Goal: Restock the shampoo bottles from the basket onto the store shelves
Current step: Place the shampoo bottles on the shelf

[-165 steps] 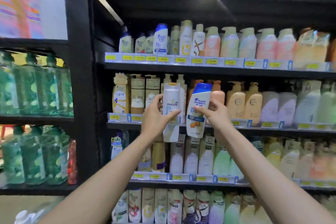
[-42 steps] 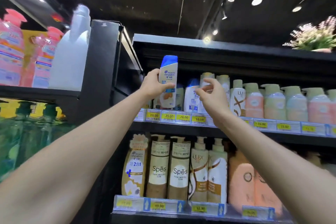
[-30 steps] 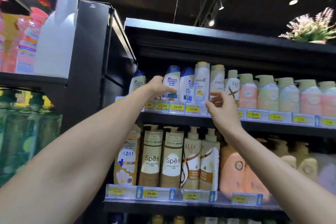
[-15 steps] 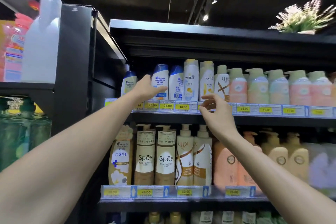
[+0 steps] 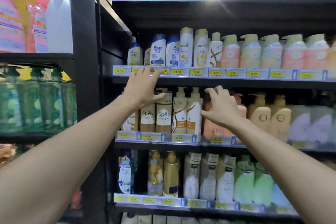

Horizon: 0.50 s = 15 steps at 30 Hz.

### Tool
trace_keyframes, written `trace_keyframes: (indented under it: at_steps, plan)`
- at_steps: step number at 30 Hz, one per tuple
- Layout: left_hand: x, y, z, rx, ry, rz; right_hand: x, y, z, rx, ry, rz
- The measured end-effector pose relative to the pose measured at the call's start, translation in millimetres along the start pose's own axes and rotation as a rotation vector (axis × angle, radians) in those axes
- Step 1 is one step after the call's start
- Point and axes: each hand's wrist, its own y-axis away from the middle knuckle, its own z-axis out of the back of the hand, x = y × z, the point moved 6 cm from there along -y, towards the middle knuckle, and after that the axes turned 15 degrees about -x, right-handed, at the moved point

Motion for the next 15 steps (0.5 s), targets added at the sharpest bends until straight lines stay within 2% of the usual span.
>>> trace_keyframes:
  at_steps: [7, 15]
  plan:
    - [-84.9, 110.7, -2.0, 0.254, 0.06, 0.014, -23.4, 88.1, -5.1, 0.132, -0.075, 0.014]
    - [-170.3, 293.6, -45.1, 0.586, 0.172, -0.005, -52.7, 271.5, -72.0, 0.386, -0.063, -0.046]
